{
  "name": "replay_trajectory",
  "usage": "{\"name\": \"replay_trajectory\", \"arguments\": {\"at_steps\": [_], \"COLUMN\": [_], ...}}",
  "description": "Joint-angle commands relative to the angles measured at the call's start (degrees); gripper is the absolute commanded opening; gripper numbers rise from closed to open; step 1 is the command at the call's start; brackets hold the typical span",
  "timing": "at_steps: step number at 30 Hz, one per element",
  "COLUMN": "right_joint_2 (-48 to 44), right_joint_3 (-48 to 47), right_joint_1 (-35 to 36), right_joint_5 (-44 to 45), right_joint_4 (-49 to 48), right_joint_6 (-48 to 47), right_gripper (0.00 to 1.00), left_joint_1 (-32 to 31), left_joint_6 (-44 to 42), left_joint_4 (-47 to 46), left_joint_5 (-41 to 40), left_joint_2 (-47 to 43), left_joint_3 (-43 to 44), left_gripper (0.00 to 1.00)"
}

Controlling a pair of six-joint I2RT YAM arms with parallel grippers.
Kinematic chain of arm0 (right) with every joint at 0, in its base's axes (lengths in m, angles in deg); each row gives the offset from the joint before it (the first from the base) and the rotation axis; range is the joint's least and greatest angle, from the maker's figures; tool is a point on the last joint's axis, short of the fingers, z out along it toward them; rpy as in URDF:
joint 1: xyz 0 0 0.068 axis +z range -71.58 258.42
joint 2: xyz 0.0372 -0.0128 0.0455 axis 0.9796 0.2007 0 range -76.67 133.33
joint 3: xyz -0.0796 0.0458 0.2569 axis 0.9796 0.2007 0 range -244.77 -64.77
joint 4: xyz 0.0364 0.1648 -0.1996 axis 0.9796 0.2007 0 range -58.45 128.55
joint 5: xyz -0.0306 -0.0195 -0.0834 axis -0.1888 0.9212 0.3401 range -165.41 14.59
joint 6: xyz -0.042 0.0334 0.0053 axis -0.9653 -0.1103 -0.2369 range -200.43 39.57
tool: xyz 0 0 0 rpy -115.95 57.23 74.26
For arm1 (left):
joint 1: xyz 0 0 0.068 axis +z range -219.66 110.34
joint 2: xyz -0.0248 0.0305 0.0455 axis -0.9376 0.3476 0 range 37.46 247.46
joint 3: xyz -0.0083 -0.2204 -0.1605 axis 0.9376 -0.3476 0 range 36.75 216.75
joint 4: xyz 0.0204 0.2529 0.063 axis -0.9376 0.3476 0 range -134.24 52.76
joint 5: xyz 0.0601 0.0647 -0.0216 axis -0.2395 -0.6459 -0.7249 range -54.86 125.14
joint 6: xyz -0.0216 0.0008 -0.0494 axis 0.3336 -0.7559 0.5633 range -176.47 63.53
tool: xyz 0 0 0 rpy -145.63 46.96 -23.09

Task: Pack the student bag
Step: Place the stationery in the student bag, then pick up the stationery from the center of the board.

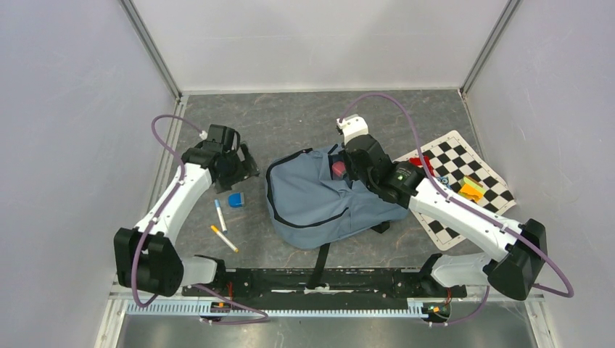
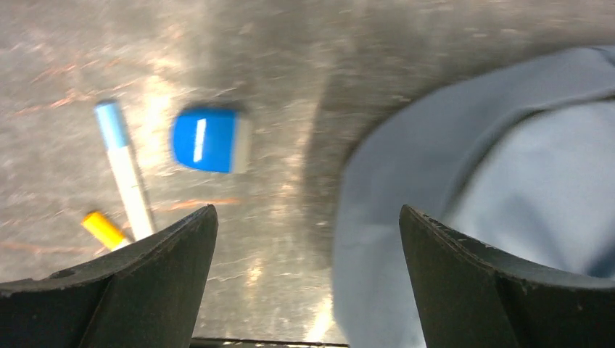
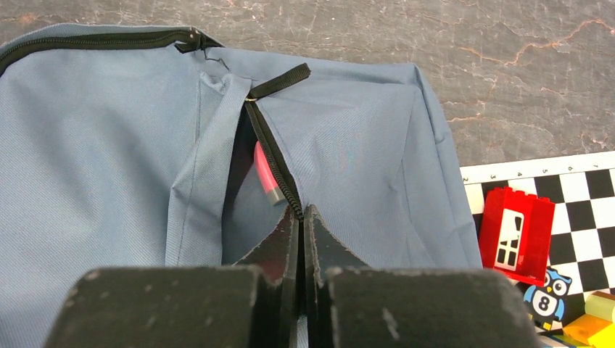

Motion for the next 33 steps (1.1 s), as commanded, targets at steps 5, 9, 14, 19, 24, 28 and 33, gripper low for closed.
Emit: {"name": "replay_trajectory", "arguments": {"at_steps": [5,9,14,19,24,28,33], "right_joint_2": [-3.6,-4.0,-4.1,-4.0,-3.6,-3.4,-3.2], "right_joint_3": [-0.2,0.3,0.4,0.3,-0.1,-0.2,-0.4], "right_joint_1": [-1.0,-1.1,-1.2,-1.3,-1.4,-1.4,-1.6], "right_joint_5": [1.6,1.9,2.0,2.0,1.8,1.7,2.0], "right_joint_4": [-6.2,-6.3,-6.3,-6.3,-6.3,-6.3,-6.3], "right_joint_6": [-0.4,-0.2,0.0,-0.3,-0.4,-0.4,-0.4], "right_gripper": [0.0,0.0,0.0,0.0,0.0,0.0,0.0], "left_joint_1": [4.9,6.1,7.0,7.7,8.2,8.3,8.4], "left_joint_6": [-6.3,-8.3,-9.3,-10.8,-12.1,-12.2,-12.4], "left_joint_4": [2.0,-2.2,-3.9,-6.0,-7.2,-6.5,-6.3], "left_joint_5": [-7.0,-5.1,-3.5,-1.5,-0.6,-0.6,-0.3], "left_joint_2": [7.4,9.8,14.3,17.9,21.3,23.8,23.8], "left_joint_3": [-5.0,-7.1,-7.3,-7.3,-5.9,-4.3,-3.9], "left_gripper": [1.0,1.0,1.0,1.0,0.9,0.68,0.48]}}
